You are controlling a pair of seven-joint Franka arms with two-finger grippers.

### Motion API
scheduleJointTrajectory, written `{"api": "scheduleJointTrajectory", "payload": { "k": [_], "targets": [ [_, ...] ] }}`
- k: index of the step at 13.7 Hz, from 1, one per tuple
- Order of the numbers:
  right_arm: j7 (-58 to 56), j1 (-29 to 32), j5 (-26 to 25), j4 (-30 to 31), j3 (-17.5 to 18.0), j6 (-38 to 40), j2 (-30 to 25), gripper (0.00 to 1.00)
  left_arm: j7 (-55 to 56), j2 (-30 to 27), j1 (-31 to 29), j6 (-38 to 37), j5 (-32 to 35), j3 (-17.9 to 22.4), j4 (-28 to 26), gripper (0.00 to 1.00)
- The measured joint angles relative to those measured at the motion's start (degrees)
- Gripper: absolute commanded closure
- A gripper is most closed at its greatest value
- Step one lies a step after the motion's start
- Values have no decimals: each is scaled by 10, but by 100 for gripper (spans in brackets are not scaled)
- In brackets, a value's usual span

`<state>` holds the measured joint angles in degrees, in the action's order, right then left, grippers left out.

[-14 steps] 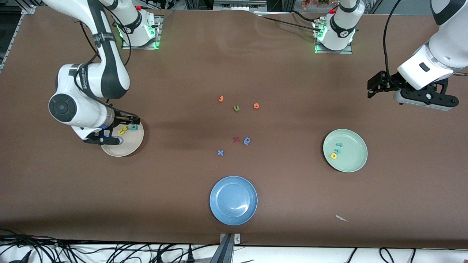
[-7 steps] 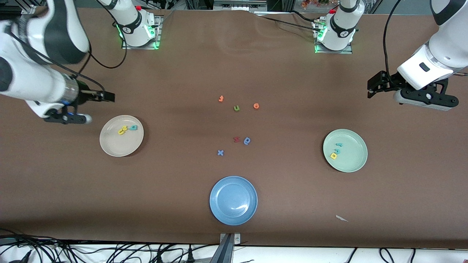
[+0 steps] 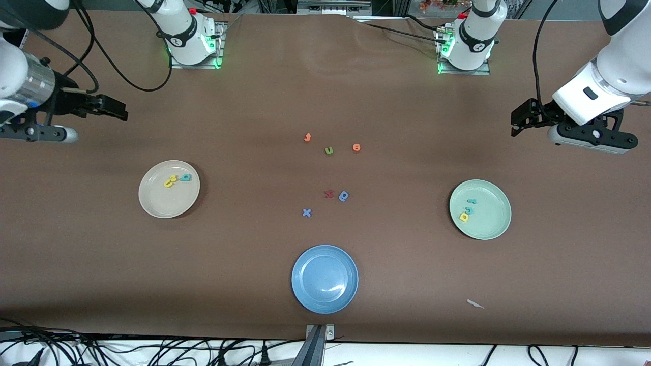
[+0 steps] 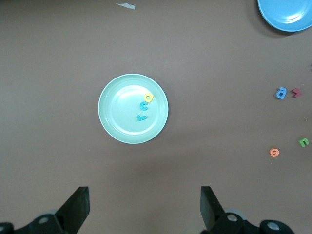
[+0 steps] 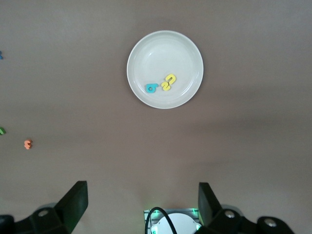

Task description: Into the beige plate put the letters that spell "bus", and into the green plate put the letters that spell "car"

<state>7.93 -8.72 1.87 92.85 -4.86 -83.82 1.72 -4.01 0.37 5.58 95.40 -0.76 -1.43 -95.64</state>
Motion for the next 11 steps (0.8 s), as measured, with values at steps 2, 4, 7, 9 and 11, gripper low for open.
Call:
{"api": "scheduleJointTrajectory", "payload": {
  "k": [2,4,7,9,11],
  "targets": [
    [0,3,0,-3,1,0,-2,0,0,0,0,0,0,0,0,0],
    [1,4,-1,-3,1,0,-1,0,0,0,0,0,0,0,0,0],
    [2,4,-1,-3,1,0,-1,0,0,0,0,-1,0,0,0,0],
    [3,5,-1,-3,1,0,-1,0,0,0,0,-1,0,0,0,0],
    [4,7,-1,-4,1,-1,-1,0,0,0,0,-1,0,0,0,0]
  ]
}}
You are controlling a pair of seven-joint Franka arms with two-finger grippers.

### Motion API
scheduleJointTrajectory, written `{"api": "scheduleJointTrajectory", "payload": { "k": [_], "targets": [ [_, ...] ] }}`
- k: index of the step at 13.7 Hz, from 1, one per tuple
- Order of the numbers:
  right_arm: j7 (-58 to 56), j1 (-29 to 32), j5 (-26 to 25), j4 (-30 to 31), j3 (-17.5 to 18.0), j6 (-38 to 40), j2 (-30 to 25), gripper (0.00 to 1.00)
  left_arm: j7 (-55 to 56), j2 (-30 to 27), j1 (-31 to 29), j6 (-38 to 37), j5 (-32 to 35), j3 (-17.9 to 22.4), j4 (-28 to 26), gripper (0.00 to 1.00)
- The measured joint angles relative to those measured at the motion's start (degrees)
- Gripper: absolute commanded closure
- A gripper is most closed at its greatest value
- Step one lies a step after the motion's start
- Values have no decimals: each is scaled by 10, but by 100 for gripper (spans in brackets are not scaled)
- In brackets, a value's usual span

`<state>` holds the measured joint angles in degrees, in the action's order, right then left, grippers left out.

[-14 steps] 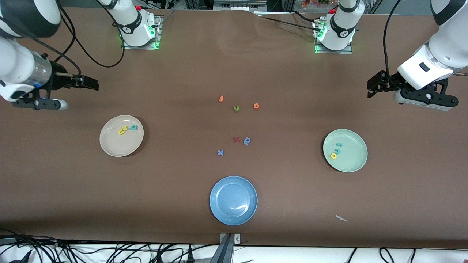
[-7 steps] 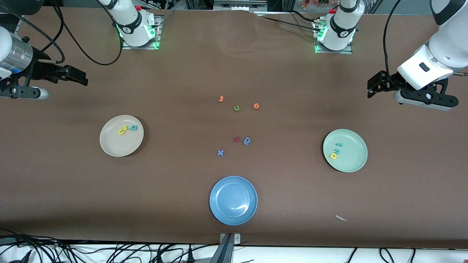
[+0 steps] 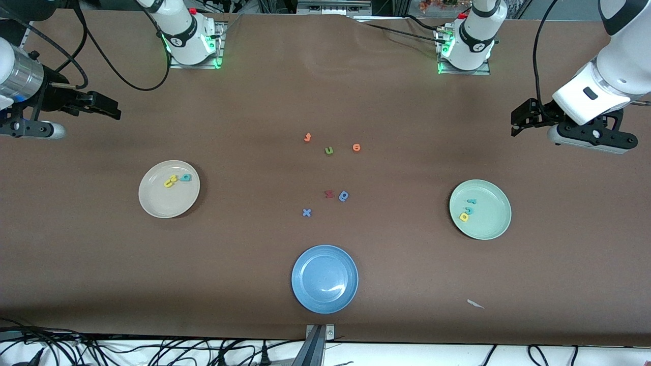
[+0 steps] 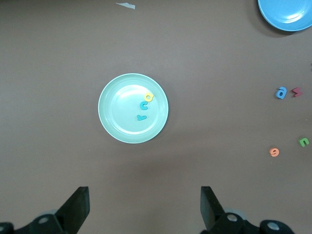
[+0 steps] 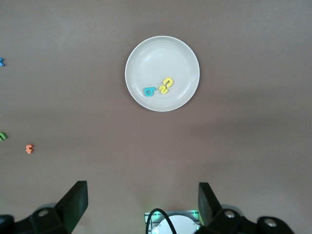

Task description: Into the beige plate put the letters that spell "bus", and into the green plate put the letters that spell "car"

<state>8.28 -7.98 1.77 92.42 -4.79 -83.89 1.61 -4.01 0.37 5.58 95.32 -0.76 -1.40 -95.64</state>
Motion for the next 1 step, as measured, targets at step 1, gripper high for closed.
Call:
{"api": "scheduleJointTrajectory", "payload": {
  "k": [1],
  "targets": [
    [0,1,0,0,0,0,0,0,0,0,0,0,0,0,0,0]
  ]
}}
